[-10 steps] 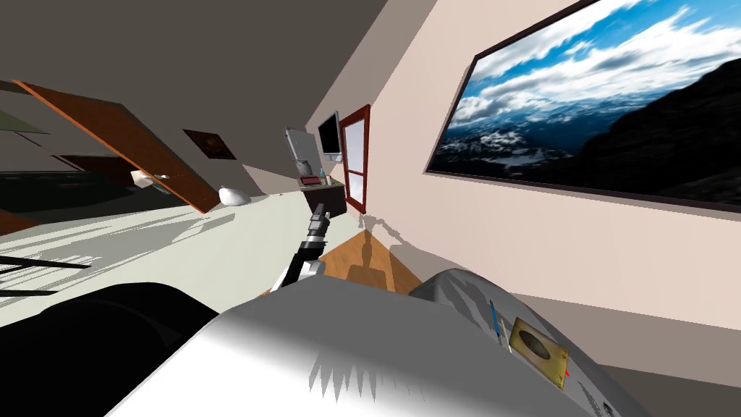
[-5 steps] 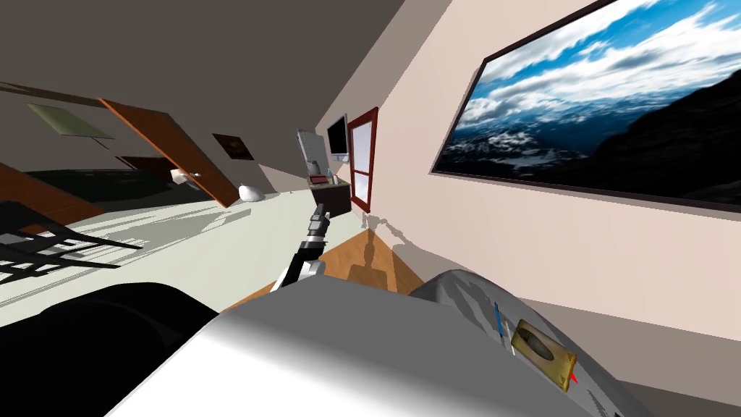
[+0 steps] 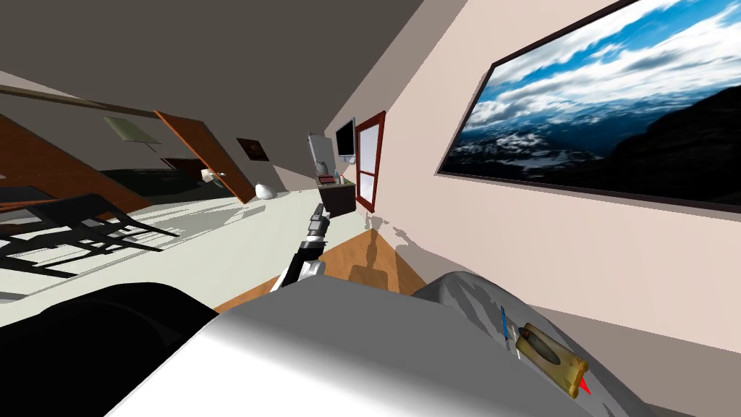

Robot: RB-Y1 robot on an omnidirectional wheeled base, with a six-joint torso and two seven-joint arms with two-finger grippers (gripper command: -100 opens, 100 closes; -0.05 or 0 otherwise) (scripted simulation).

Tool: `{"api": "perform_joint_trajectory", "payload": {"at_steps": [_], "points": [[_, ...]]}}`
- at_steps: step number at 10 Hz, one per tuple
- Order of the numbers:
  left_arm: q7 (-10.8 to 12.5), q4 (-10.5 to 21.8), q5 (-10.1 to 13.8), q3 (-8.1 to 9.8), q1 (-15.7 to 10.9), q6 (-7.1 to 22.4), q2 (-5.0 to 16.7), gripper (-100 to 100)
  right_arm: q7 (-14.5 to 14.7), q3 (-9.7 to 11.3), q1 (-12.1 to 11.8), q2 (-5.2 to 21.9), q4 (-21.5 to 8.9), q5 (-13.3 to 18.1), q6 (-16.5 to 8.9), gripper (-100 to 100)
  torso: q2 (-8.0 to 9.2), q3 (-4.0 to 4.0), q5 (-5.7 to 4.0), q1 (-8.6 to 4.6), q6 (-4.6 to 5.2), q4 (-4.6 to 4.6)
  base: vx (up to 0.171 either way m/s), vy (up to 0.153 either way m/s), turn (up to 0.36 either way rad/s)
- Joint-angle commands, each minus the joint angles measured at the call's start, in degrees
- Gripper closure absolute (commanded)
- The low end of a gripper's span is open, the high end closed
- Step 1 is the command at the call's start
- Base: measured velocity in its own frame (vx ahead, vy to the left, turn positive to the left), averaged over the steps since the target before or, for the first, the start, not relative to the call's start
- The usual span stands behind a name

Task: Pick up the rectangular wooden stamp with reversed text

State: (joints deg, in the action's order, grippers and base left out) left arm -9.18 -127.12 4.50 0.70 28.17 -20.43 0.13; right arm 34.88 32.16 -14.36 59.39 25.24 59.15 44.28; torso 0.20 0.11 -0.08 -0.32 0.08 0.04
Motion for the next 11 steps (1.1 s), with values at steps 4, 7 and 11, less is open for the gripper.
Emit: {"api": "perform_joint_trajectory", "payload": {"at_steps": [4,7,11], "points": [[0.0,0.0,0.0,-0.01,0.0,0.0,0.0,0,-2.3,7.9,2.3,1.8,-2.2,-8.0,-0.2,100,0.27,0.16,0.06,0.05,-0.14,0.08,-0.121,0.018,0.176],[0.0,0.0,0.0,-0.01,0.0,0.0,0.0,0,-3.4,12.8,3.4,2.7,-3.2,-12.9,-0.3,100,0.11,0.09,0.08,0.09,-0.19,0.08,-0.078,0.028,0.137],[0.0,0.0,0.0,0.00,0.0,0.0,0.0,0,-4.5,17.8,4.5,3.6,-4.2,-18.3,-0.4,100,0.13,0.10,0.08,0.12,-0.07,0.07,-0.067,0.022,0.094]]}}
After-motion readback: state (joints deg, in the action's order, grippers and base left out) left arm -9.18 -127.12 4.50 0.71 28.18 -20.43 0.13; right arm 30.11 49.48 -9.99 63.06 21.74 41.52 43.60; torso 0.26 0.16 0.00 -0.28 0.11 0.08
